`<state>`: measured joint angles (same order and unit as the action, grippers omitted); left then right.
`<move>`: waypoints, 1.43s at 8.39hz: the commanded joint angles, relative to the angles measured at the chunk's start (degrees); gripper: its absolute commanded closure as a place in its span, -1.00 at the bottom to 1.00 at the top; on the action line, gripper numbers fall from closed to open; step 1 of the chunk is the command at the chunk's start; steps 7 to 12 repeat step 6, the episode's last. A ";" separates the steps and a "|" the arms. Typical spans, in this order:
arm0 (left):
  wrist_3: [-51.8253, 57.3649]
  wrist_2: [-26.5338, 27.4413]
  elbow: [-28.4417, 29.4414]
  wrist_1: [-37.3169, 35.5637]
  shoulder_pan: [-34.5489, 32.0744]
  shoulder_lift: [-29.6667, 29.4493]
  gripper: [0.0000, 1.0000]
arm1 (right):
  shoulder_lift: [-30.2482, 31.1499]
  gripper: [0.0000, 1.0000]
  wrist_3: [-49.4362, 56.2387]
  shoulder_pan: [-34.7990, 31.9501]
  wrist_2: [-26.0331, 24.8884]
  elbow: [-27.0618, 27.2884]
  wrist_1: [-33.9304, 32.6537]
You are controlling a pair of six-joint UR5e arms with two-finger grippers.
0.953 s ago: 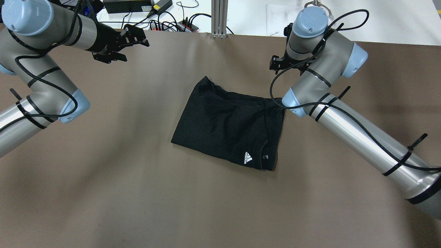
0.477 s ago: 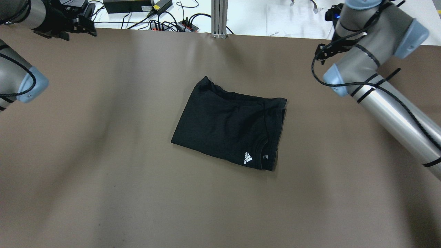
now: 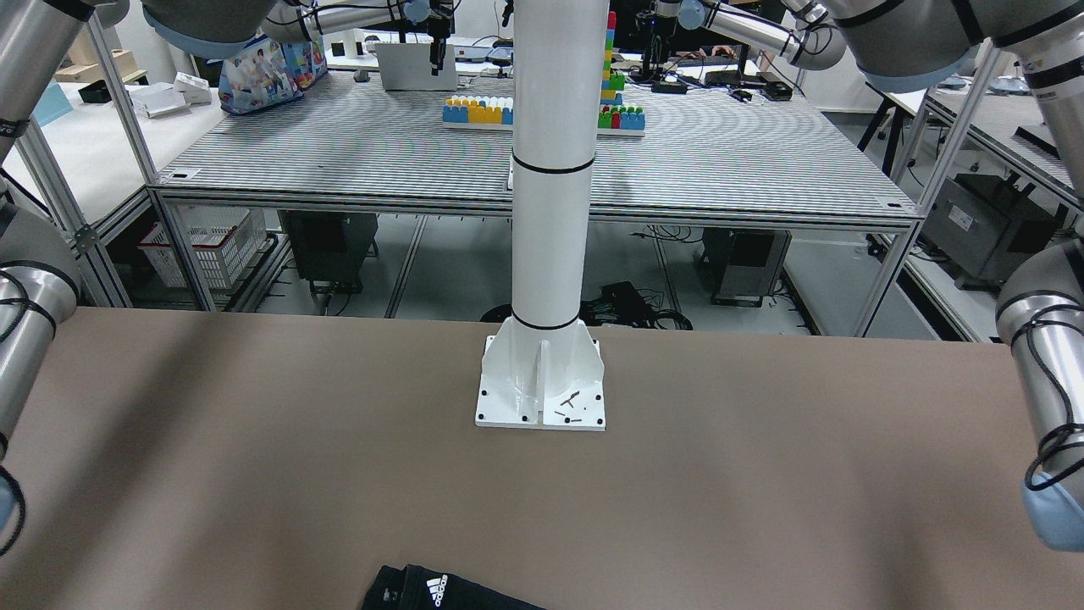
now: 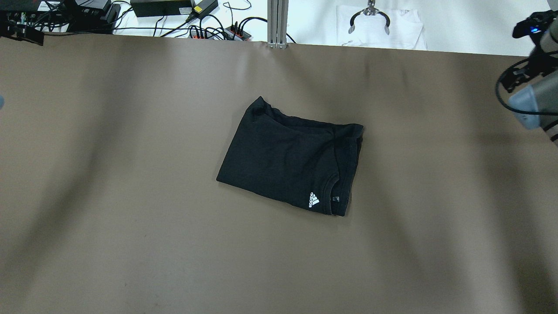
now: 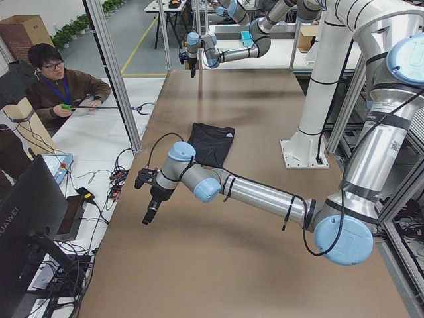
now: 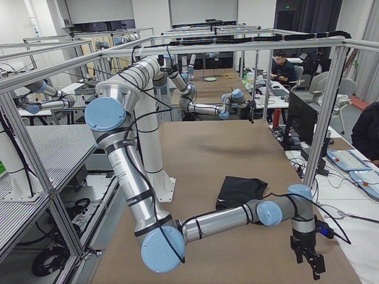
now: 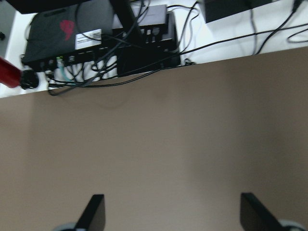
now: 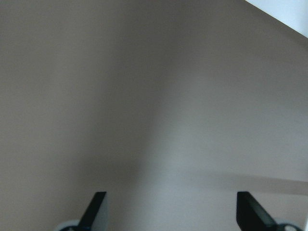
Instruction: Fold clothes
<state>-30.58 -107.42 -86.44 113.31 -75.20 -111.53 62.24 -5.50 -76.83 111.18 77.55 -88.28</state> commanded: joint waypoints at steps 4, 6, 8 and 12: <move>19.85 6.26 -0.13 0.50 -9.33 8.26 -1.00 | 9.65 -0.89 10.95 -8.69 -0.35 0.59 6.28; 19.86 6.34 -0.22 1.03 -9.35 9.75 -1.00 | 10.61 -0.89 10.95 -8.78 -0.26 0.76 6.36; 19.86 6.34 -0.22 1.03 -9.35 9.75 -1.00 | 10.61 -0.89 10.95 -8.78 -0.26 0.76 6.36; 19.86 6.34 -0.22 1.03 -9.35 9.75 -1.00 | 10.61 -0.89 10.95 -8.78 -0.26 0.76 6.36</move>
